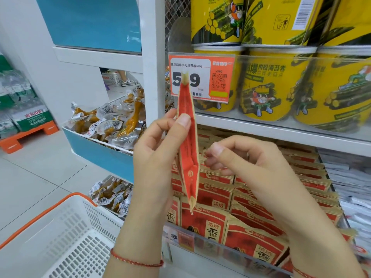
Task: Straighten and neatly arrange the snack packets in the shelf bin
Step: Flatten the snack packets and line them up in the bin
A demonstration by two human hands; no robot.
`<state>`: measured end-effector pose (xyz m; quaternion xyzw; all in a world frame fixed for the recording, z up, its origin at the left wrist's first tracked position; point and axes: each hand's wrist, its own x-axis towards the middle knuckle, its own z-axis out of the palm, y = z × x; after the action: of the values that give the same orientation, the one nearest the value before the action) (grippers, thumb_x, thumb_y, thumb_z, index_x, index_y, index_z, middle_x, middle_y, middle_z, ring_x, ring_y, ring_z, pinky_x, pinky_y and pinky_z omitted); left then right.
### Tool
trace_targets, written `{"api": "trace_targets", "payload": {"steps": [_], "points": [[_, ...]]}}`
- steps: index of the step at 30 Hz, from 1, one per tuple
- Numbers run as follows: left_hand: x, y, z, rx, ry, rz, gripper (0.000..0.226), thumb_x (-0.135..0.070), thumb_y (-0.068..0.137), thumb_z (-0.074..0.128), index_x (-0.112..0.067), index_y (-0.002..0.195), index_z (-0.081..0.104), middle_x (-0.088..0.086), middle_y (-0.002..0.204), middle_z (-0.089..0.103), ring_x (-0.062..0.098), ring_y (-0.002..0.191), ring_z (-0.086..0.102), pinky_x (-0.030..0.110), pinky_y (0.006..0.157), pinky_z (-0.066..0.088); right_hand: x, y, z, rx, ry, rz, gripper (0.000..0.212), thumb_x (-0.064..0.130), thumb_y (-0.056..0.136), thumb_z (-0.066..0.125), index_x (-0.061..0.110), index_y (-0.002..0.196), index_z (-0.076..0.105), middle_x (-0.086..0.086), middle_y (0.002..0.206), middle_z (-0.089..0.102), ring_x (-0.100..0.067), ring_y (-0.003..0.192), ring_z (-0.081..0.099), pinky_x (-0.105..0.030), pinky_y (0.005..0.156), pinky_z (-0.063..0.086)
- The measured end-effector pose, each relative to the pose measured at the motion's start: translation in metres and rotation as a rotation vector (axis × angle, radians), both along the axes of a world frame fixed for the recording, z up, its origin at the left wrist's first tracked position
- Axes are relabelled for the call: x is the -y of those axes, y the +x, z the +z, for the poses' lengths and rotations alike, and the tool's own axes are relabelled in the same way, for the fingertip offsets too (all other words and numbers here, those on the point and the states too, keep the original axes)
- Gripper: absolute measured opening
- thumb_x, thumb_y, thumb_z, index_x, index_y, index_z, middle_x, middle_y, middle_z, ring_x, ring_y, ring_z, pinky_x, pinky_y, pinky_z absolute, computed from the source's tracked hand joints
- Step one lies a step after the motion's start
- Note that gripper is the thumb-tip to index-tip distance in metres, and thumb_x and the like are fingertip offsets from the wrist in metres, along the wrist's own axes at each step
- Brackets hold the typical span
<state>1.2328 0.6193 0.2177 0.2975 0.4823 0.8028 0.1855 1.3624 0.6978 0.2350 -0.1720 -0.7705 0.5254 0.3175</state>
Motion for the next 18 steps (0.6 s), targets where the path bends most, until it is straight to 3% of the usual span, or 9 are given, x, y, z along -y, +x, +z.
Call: {"api": "trace_targets", "payload": {"steps": [2, 6, 10, 18], "points": [[0.0018, -0.0035, 0.0025, 0.045, 0.041, 0.073, 0.028, -0.049, 0.064, 0.075, -0.024, 0.069, 0.066, 0.008, 0.108, 0.059, 0.021, 0.092, 0.059, 0.035, 0.076, 0.046, 0.0012, 0.0005, 0.0001, 0.087, 0.013, 0.097, 0.032, 0.053, 0.067, 0.063, 0.025, 0.077, 0.074, 0.004, 0.079, 0.073, -0.013, 0.077, 0.067, -0.026, 0.075, 0.053], [0.0022, -0.0065, 0.0019, 0.125, 0.053, 0.188, 0.026, -0.049, 0.068, 0.077, -0.025, 0.071, 0.067, 0.016, 0.122, 0.061, 0.033, 0.125, 0.054, 0.047, 0.093, 0.045, 0.0055, -0.0034, -0.0018, 0.157, 0.038, 0.161, 0.03, 0.051, 0.06, 0.07, 0.026, 0.074, 0.073, 0.009, 0.076, 0.072, -0.003, 0.072, 0.066, -0.018, 0.072, 0.054], [0.0007, -0.0052, 0.0031, 0.142, 0.02, 0.244, 0.031, -0.054, 0.061, 0.077, -0.026, 0.063, 0.066, 0.026, 0.135, 0.054, 0.04, 0.136, 0.043, 0.06, 0.111, 0.033, 0.0071, -0.0071, -0.0039, 0.2, 0.075, 0.143, 0.02, 0.044, 0.068, 0.074, 0.025, 0.074, 0.073, 0.009, 0.076, 0.072, -0.004, 0.072, 0.066, -0.021, 0.074, 0.054], [-0.0034, -0.0073, -0.0012, 0.182, 0.01, 0.231, 0.028, -0.052, 0.062, 0.078, -0.026, 0.067, 0.07, 0.024, 0.133, 0.057, 0.038, 0.134, 0.045, 0.057, 0.111, 0.034, 0.0064, -0.0061, -0.0043, 0.25, 0.155, 0.138, 0.013, 0.032, 0.085, 0.064, 0.026, 0.078, 0.074, 0.01, 0.081, 0.071, -0.005, 0.079, 0.066, -0.032, 0.082, 0.054]]}}
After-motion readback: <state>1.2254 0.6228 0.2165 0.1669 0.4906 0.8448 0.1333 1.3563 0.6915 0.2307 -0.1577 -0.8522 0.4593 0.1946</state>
